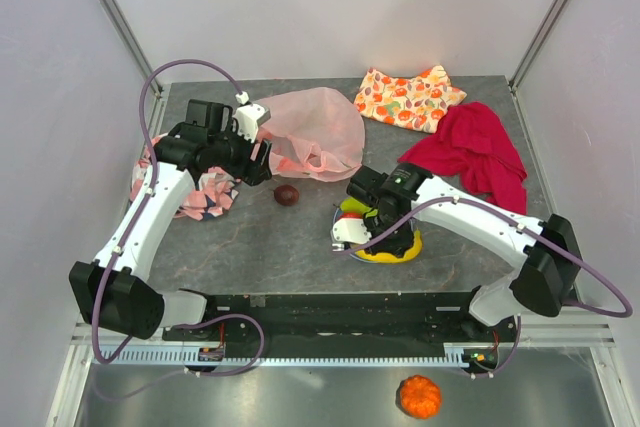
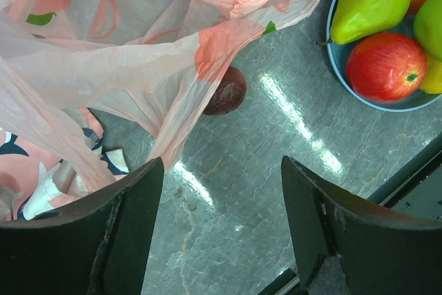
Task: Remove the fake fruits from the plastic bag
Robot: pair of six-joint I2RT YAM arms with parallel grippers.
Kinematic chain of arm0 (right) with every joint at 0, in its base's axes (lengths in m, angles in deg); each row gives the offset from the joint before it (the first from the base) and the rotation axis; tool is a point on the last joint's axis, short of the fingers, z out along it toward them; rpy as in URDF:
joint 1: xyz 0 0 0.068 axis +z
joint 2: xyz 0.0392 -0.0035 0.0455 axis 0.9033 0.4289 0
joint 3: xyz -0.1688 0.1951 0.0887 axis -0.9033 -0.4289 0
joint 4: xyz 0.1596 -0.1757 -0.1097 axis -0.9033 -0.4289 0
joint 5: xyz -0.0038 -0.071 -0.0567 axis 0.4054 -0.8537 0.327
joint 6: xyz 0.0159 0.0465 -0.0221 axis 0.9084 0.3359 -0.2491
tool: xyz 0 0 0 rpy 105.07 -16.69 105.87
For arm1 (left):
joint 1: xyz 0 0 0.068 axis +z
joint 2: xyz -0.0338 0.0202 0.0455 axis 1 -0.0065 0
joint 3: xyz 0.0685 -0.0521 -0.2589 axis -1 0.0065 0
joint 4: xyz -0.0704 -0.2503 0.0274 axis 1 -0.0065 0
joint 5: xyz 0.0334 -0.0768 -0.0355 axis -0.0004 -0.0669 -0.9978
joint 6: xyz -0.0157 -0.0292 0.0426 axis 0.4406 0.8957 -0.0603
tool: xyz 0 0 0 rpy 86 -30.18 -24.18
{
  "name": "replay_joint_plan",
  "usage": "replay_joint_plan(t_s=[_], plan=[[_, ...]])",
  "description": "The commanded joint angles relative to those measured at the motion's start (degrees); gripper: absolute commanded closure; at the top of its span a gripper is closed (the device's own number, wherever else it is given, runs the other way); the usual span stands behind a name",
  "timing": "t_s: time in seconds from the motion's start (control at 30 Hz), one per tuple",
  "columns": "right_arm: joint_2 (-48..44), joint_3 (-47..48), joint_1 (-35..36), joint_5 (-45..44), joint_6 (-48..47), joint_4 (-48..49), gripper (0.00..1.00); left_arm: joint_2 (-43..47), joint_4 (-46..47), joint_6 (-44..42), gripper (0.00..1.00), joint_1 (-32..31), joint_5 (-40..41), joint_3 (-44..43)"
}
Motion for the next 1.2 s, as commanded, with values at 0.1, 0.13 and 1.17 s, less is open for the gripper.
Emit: replay_joint_plan(t_s=[0.1,0.13,1.17], plan=[[0.94,-2.96,0.70,-2.99,2.58,5.33,0.83,-0.25,1.17,1.47,0.24,0.42,-1.44,0.15],[1.47,-3.57,0.79,-3.52,2.32,5.60,0.83,-0.34,1.17,1.47,0.24,0.51,-1.44,0.15],[4.20,-6.04,0.70,-7.92,3.72,10.88,0.39,-3.07,1.35,2.26,0.24,0.86,-2.50,0.59]])
